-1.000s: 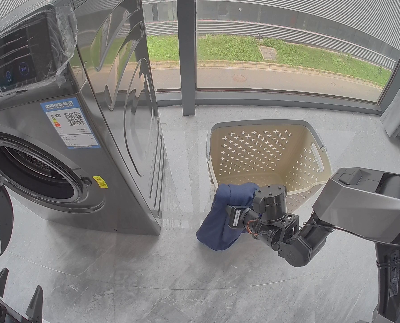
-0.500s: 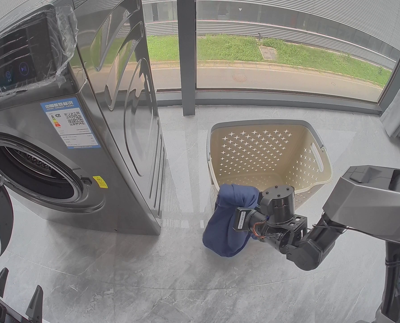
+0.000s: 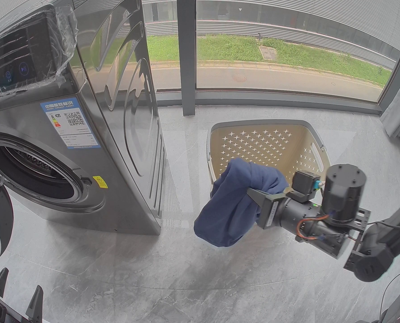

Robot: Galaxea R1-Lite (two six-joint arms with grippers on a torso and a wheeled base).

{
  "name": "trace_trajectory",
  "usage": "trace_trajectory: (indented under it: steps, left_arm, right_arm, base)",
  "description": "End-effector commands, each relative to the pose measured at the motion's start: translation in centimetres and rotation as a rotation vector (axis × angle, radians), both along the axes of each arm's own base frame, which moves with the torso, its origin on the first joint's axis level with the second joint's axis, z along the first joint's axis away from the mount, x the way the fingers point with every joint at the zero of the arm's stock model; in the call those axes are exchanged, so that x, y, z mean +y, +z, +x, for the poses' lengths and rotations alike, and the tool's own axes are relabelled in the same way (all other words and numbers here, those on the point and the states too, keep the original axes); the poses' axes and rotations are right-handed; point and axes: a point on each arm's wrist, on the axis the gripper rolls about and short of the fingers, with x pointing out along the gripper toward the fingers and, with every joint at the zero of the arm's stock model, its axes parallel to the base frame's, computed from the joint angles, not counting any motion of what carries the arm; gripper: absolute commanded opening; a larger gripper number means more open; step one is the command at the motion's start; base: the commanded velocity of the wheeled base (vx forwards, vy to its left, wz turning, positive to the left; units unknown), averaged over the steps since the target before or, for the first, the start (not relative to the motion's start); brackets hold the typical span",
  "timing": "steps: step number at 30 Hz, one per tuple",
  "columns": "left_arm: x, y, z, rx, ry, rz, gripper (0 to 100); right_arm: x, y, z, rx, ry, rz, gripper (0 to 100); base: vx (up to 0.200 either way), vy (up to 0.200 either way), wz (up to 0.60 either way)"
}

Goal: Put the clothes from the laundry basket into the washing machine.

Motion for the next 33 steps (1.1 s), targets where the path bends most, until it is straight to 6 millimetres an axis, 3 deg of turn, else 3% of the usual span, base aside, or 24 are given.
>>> trace_trajectory:
  steps: [1, 4, 10, 33]
  left_arm:
    - [0.0, -0.5, 0.0, 0.000, -0.002, 0.004, 100]
    - [0.0, -0.5, 0.0, 0.001, -0.001, 0.007, 100]
    - [0.0, -0.5, 0.0, 0.000, -0.001, 0.007, 100]
    - [0.0, -0.5, 0.0, 0.000, 0.004, 0.002, 100]
  right_arm:
    - [-3.1, 4.2, -5.9, -0.122, 0.132, 0.075, 0]
    - [-3.7, 5.3, -6.7, -0.159, 0.173, 0.106, 0]
    - [-4.0, 4.9, -7.1, -0.192, 0.192, 0.066, 0]
    - [-3.9, 4.4, -6.8, -0.200, 0.188, 0.052, 0]
  base:
    - [0.000, 0.000, 0.00]
    - [0.000, 0.000, 0.00]
    - [0.000, 0.000, 0.00]
    - [-0.183, 0.000, 0.00]
